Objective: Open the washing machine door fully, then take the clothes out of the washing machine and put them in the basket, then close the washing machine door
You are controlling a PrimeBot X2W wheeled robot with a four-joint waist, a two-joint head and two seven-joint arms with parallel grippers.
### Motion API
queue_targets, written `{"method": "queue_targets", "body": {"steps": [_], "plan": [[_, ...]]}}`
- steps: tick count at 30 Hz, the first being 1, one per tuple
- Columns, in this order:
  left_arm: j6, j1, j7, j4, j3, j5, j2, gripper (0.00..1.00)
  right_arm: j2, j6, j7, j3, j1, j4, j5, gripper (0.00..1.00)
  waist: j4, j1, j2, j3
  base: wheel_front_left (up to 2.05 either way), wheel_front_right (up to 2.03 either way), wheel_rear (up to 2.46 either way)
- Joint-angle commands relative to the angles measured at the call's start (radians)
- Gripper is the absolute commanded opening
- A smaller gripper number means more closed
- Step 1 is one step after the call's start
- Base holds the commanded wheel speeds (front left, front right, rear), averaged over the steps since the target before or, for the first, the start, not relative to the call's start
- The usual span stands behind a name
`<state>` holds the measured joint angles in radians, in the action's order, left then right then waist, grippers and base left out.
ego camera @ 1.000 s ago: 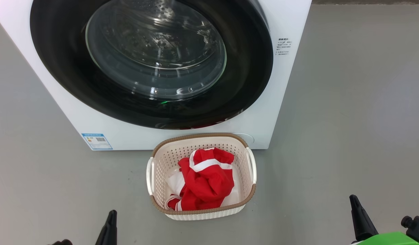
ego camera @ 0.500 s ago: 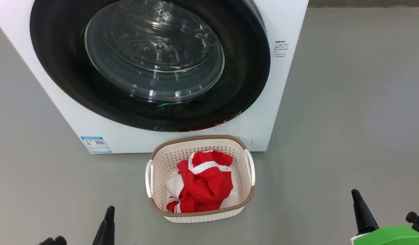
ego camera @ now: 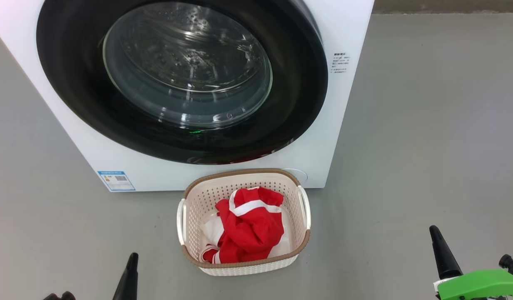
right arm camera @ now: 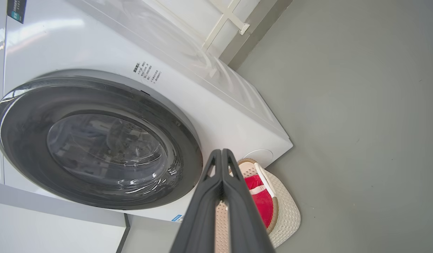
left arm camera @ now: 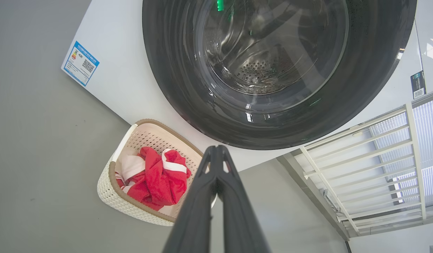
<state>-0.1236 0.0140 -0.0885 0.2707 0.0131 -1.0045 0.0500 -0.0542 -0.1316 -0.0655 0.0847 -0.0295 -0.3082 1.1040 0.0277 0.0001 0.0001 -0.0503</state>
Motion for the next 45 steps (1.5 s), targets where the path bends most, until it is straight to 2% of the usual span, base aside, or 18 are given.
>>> {"method": "queue_targets", "body": {"steps": [1, 45], "plan": [[-0.004, -0.050, 0.007, -0.024, -0.025, -0.034, 0.019, 0.00, -0.008, 0.000, 0.010, -0.005, 0.044, 0.028, 0.027, 0.00, -0.001, -0.0001, -0.0001, 0.002, 0.00, 0.00, 0.00], [-0.006, -0.104, 0.133, -0.027, -0.071, -0.512, 0.029, 0.00, -0.002, 0.001, 0.140, 0.018, 0.117, 0.056, 0.406, 0.00, -0.022, -0.0001, -0.0001, 0.038, 0.00, 0.00, 0.00]]}}
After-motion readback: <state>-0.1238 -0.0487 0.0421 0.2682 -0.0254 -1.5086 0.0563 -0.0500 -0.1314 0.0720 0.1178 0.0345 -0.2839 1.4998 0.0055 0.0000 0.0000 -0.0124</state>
